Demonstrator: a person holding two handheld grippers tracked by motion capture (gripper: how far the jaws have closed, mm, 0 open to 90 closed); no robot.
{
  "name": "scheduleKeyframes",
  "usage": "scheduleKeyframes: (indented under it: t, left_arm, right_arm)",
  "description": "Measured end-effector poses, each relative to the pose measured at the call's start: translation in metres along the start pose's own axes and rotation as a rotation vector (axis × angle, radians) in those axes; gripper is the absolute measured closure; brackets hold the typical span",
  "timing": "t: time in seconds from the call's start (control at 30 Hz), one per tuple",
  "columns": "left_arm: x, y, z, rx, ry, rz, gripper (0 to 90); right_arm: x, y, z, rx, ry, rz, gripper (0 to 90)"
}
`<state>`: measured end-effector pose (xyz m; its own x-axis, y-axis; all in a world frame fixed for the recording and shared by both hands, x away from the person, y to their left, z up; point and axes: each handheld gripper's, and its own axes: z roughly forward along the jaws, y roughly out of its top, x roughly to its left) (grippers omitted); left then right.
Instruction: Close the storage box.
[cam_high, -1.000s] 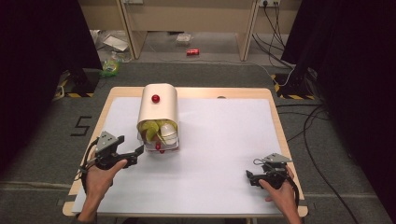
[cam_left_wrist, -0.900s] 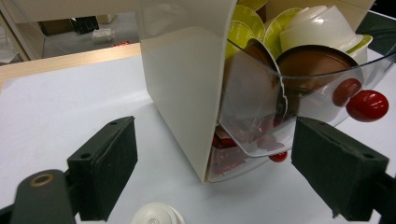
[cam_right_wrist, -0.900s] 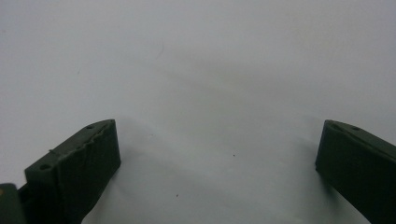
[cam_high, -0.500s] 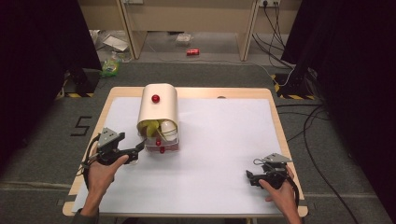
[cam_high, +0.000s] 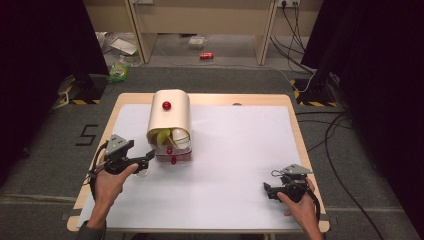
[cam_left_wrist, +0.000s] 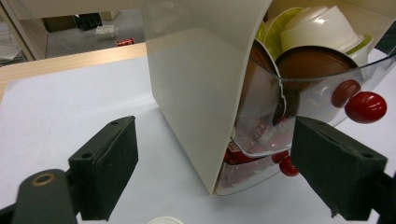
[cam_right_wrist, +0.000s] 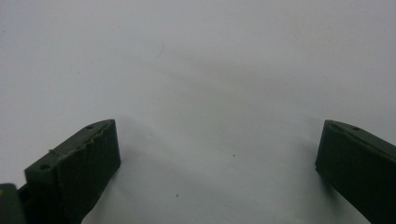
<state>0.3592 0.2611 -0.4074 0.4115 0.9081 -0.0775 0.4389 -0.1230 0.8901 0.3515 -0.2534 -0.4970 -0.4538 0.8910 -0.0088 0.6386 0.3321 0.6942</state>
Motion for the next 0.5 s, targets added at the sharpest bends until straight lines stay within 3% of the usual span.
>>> scheduleKeyframes:
  t: [0.5]
  left_arm:
    - [0.0027,0.005,0.0047,0.003,0.009,0.0,14.7]
  right_arm:
    - [0.0,0.0,0.0,0.0,0.0,0.0,0.3]
